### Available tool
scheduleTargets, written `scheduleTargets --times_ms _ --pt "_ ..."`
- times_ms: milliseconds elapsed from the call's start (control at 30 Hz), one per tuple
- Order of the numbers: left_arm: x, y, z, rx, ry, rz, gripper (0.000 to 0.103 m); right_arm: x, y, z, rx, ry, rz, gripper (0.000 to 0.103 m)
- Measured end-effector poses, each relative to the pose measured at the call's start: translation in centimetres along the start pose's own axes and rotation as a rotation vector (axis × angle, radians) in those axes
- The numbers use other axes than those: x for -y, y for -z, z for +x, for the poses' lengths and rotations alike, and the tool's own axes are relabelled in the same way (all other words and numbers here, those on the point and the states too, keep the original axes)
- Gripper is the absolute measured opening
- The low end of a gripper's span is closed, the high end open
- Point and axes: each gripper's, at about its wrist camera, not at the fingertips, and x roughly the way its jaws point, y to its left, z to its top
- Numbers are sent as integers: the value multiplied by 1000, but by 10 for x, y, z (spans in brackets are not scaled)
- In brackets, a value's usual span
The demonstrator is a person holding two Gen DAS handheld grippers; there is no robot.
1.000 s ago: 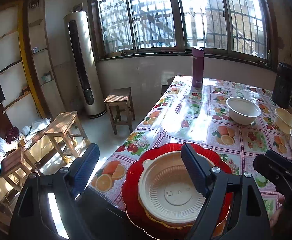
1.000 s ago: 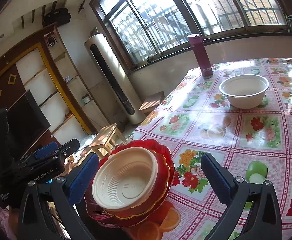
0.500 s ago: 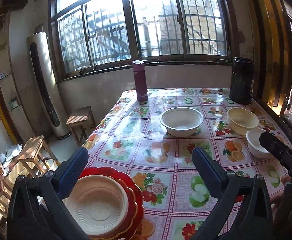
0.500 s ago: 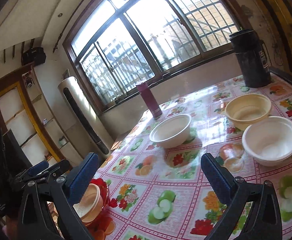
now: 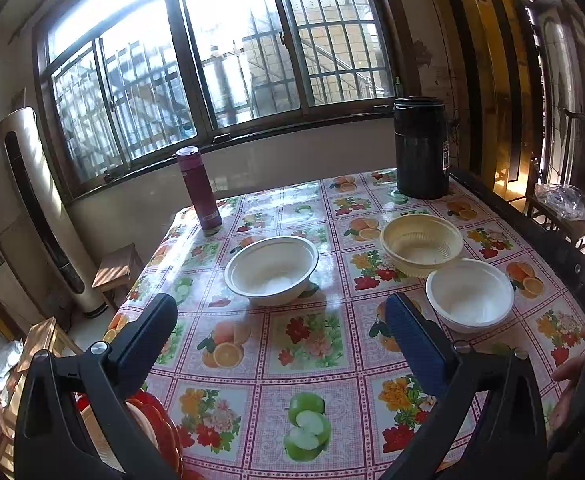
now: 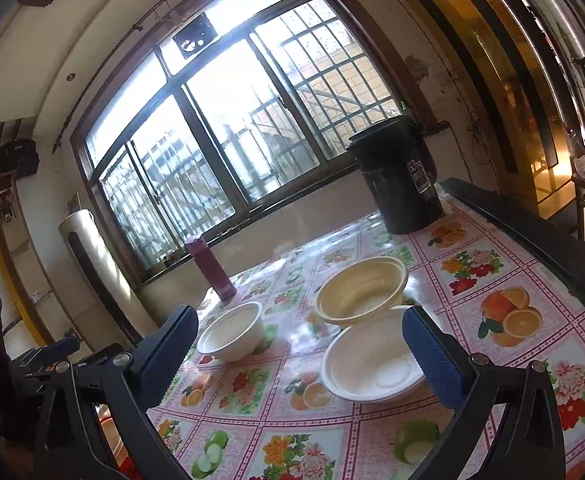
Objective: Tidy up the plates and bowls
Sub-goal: 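Move both open tools toward the white paper bowl on the table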
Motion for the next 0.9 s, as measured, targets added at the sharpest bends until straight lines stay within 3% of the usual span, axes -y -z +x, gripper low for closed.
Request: scheduleTargets --times_ms 300,900 --pt "23 -14 19 -9 52 10 103 34 -3 8 16 53 58 103" --pt "59 -14 39 -73 88 32 103 53 -8 0 33 95 153 103"
